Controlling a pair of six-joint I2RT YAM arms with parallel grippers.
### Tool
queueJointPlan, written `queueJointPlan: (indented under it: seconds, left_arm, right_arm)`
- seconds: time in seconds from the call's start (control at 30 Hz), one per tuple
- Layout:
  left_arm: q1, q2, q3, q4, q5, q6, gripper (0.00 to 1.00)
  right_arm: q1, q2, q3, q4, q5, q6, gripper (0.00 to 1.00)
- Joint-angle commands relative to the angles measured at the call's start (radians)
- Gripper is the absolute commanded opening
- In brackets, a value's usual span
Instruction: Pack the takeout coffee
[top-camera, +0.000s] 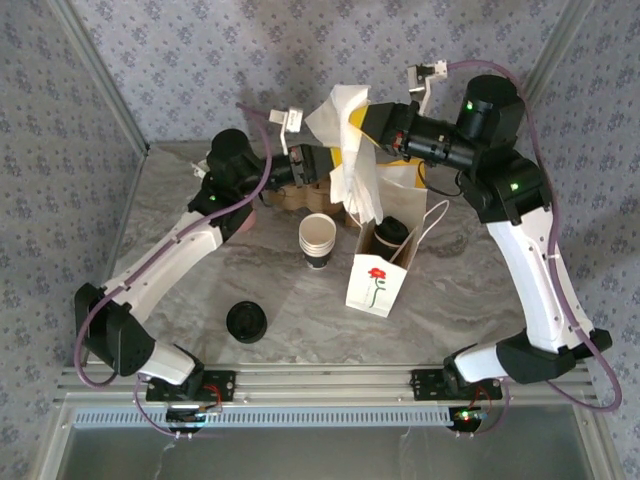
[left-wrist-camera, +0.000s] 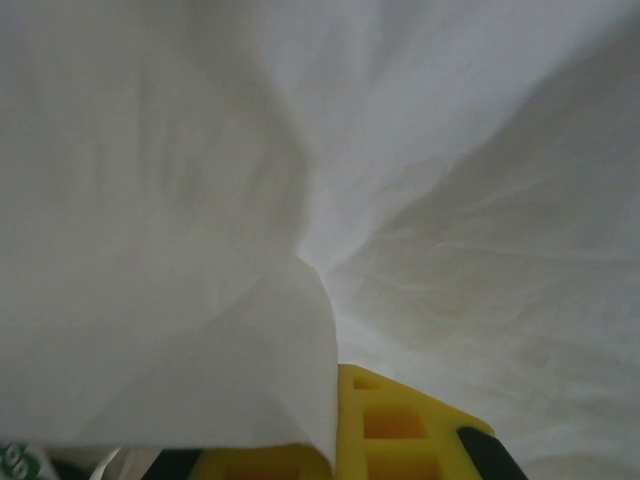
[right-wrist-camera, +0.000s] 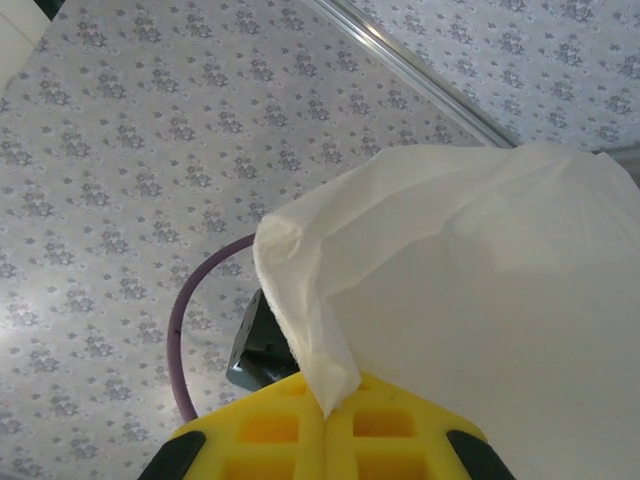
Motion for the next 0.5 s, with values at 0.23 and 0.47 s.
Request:
queueJointPlan:
  seconds: [0.23,0.47]
  left_arm:
    - [-0.022,0.071,0.010,0.293,-0.005,-0.200,0.00]
    - [-0.036,0.059,-0.001,0.277,0.003,-0.195,0.00]
  right_arm:
    - [0.056,0.063,0.116,-0.167,0.134,-0.132,0.01]
    - [0.057,0.084,0.150,-0.205,0.149,-0.156,0.24]
